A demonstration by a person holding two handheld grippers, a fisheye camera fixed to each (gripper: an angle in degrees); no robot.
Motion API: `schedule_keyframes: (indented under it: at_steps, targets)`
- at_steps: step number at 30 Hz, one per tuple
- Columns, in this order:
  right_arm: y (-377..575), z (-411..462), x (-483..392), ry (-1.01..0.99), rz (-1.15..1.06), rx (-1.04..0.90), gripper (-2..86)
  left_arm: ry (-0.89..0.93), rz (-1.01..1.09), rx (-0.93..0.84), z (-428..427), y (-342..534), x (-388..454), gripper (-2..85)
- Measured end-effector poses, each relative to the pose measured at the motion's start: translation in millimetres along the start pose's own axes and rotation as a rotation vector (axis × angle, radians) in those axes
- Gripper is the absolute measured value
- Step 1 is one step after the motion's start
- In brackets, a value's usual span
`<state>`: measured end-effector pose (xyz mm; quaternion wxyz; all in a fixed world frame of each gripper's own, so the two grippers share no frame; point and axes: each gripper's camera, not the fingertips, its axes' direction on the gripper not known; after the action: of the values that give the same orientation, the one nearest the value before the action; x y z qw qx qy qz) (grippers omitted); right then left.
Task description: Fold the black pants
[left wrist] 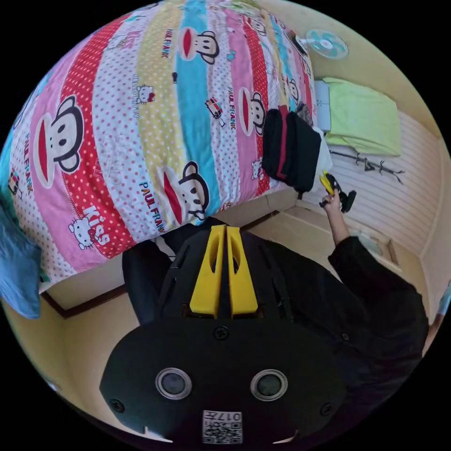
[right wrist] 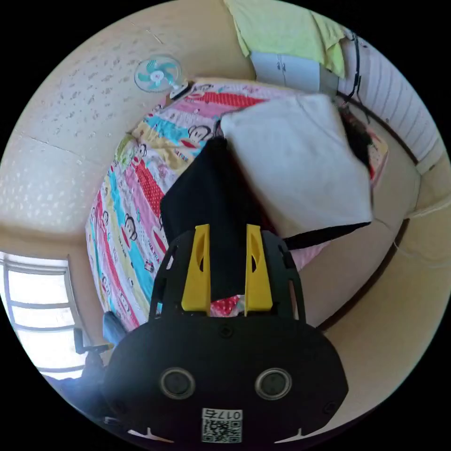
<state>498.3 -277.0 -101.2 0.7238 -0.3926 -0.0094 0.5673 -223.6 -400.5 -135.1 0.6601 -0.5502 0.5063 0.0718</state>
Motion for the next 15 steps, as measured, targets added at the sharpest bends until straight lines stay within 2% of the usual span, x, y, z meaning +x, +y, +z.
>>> schedule_keyframes:
  at_steps: [1,4,8,9,12,15]
  targets:
    - [3,18,11,-0.018,0.028,-0.029,11.3,-0.025,-0.004,0.002,4,4,4,-1.0]
    - [33,19,33,-0.109,0.150,0.156,10.6,0.008,-0.061,0.025,16,18,3,-1.0]
    - [63,40,71,-0.556,0.168,0.207,8.1,0.017,-0.069,0.037,27,36,10,-1.0]
    - [64,42,73,-0.555,0.146,0.209,8.1,-0.008,-0.060,0.031,29,40,16,-1.0]
    - [55,35,59,-0.354,-0.057,0.204,9.9,-0.013,-0.021,0.037,32,45,29,-1.0]
    - [28,40,31,-0.057,-0.194,0.038,12.8,-0.002,0.019,0.051,34,48,41,-1.0]
